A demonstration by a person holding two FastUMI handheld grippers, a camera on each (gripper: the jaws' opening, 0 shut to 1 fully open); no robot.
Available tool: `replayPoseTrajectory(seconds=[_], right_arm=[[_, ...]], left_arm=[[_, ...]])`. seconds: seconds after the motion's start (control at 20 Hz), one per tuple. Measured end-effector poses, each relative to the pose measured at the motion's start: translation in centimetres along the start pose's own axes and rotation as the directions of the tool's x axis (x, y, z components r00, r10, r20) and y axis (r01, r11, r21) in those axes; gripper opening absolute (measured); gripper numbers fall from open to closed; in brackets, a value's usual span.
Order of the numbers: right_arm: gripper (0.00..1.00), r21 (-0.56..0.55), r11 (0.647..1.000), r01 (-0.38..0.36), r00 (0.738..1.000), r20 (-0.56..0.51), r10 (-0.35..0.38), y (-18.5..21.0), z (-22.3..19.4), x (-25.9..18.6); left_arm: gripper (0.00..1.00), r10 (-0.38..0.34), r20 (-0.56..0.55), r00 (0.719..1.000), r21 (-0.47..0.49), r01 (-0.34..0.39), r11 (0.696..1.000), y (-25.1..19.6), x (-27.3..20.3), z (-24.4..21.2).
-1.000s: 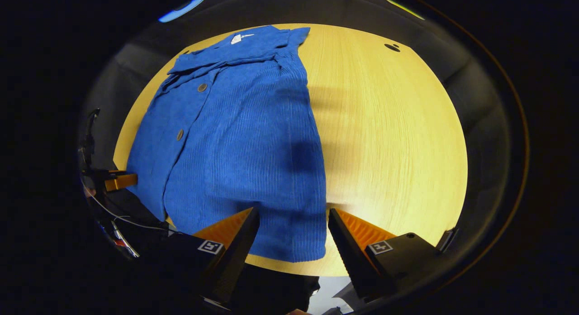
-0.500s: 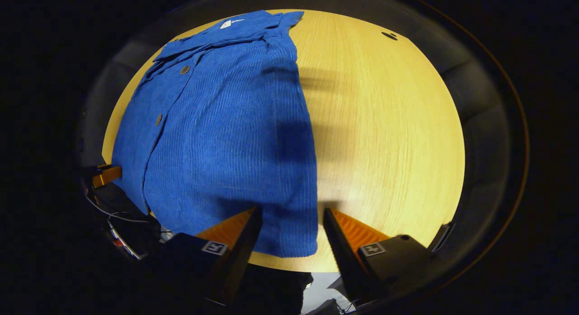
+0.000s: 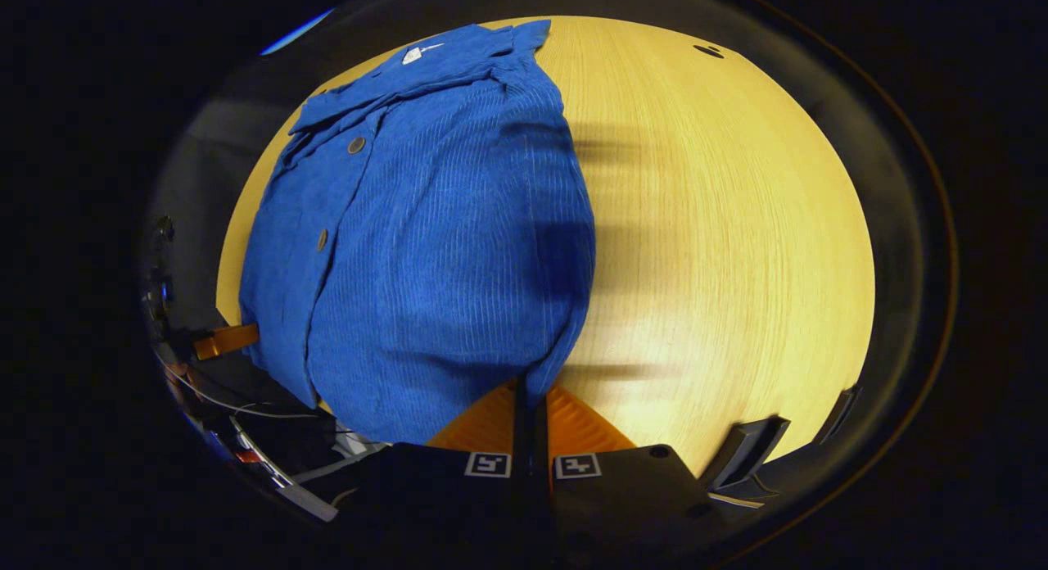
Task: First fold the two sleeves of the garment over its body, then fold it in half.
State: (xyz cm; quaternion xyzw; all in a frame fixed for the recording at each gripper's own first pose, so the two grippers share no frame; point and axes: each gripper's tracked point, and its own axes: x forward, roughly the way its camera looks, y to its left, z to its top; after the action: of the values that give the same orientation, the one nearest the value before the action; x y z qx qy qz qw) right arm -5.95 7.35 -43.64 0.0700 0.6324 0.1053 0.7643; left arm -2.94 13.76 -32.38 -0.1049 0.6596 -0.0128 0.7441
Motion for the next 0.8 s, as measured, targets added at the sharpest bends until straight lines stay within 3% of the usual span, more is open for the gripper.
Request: replayPoseTrajectory(seconds=[0.45, 0.6, 0.8], right_arm=[[0.05, -0.005, 0.998, -0.059, 0.976, 0.208, 0.059, 4.3, 5.8, -7.7], [0.05, -0.03, 0.998, -0.057, 0.956, 0.285, 0.063, 5.9, 8.6, -11.0], [0.05, -0.054, 0.997, -0.062, 0.913, 0.401, 0.079, 8.4, 14.0, -15.6]], left_arm=[[0.0, -0.112, 0.177, 0.978, 0.164, 0.083, 0.983, -3.2, -7.3, 4.9], [0.0, -0.161, 0.256, 0.953, 0.189, 0.114, 0.975, -4.8, -10.8, 7.9], [0.0, -0.179, 0.336, 0.925, 0.236, 0.102, 0.966, -4.8, -15.1, 11.4]])
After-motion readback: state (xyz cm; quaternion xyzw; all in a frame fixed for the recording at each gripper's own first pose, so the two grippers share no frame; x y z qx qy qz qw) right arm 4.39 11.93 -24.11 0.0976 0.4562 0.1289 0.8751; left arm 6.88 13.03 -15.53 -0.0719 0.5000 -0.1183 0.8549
